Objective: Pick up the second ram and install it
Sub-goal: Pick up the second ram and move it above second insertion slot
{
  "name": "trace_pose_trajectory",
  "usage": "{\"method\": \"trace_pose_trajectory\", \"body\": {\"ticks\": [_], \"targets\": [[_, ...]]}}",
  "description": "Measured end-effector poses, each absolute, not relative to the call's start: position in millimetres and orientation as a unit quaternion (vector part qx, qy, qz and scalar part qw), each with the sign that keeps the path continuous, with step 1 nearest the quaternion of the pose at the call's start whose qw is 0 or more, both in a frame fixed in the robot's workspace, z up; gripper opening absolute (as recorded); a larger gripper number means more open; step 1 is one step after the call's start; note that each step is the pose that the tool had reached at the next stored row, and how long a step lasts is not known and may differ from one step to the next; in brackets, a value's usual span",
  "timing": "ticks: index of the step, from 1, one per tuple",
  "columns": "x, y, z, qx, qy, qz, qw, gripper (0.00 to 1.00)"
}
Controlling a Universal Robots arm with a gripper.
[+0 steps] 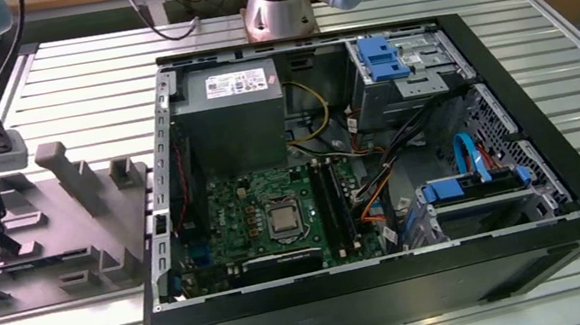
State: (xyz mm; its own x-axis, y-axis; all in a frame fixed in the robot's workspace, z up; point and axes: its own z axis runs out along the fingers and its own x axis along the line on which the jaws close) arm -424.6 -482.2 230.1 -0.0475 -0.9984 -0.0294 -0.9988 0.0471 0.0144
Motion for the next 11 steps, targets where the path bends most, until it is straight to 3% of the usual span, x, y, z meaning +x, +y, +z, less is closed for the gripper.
{"method": "trace_pose_trajectory", "body": {"ticks": [11], "targets": [[-424.6, -487.0, 219.7, -0.691, 0.723, 0.015, 0.006, 0.1]]}}
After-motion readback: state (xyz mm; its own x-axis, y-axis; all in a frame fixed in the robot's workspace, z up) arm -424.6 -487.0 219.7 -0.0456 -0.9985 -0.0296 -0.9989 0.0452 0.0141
